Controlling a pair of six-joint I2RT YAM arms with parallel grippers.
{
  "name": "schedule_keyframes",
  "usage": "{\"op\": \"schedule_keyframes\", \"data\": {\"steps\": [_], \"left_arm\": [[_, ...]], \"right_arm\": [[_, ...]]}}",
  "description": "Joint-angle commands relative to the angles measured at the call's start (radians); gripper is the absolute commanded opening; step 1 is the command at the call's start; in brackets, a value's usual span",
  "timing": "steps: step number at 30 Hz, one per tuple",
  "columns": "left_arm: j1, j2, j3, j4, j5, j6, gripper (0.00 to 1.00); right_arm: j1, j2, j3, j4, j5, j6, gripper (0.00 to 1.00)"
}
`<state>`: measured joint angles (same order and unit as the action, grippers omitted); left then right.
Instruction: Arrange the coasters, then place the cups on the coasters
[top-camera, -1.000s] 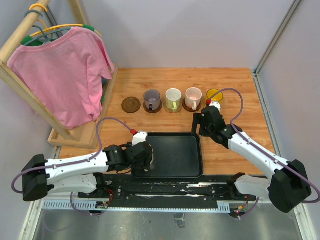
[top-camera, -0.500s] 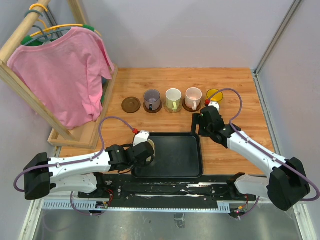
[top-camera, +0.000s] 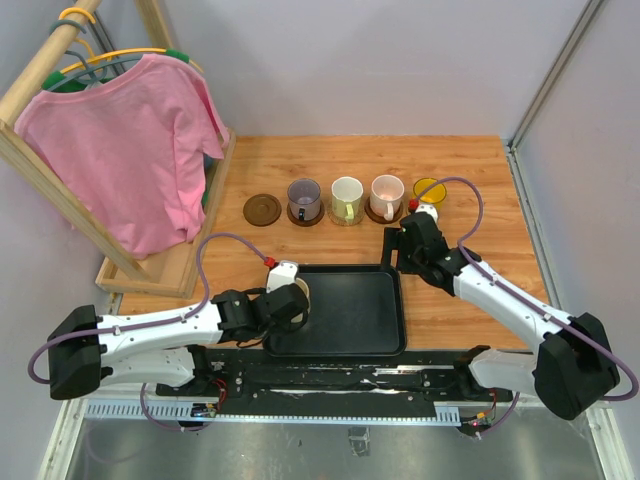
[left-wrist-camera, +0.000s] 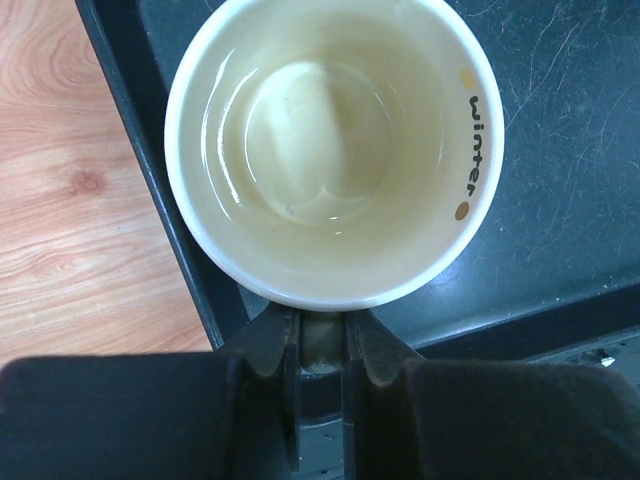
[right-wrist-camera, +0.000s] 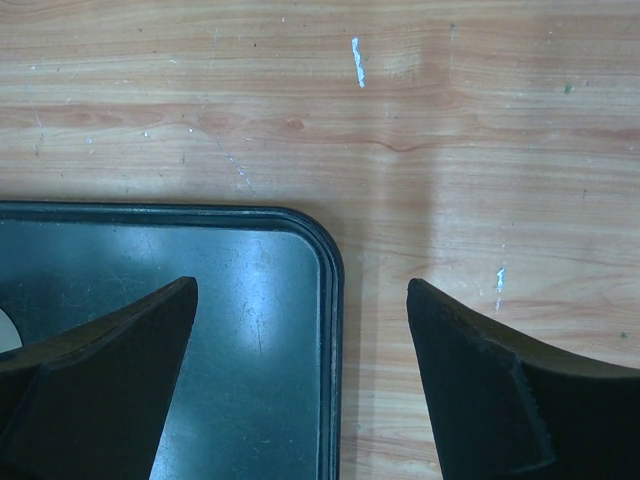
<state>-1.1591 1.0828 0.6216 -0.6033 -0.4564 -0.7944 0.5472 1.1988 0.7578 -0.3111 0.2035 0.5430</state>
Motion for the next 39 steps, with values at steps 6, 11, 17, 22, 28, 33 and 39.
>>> {"op": "schedule_keyframes", "data": {"steps": [6,11,17,22,28,33,39], "left_arm": [[-0.005,0.006,0.019,-0.006,-0.068,0.004,0.00],[-0.005,-0.012,0.059,0.001,-0.161,0.036,0.01],[-0.006,-0.008,0.112,0.028,-0.293,0.057,0.01],[0.011,-0.006,0.138,0.052,-0.378,0.103,0.00],[0.163,-0.034,0.122,0.172,-0.362,0.253,0.01],[0.356,-0.029,0.125,0.328,-0.289,0.398,0.01],[0.562,0.074,0.180,0.461,-0.143,0.516,0.01]], "right_arm": [[-0.017,-0.006,-0.011,0.003,-0.006,0.007,0.87],[-0.017,-0.020,-0.020,0.003,0.009,0.004,0.87],[-0.016,-0.043,-0.031,0.004,0.024,-0.002,0.87],[-0.018,-0.057,-0.041,0.004,0.038,-0.011,0.87],[-0.018,-0.065,-0.049,0.014,0.045,-0.015,0.87],[-0.021,-0.074,-0.049,0.016,0.051,-0.027,0.87],[-0.032,-0.098,-0.052,0.015,0.063,-0.048,0.87]]}}
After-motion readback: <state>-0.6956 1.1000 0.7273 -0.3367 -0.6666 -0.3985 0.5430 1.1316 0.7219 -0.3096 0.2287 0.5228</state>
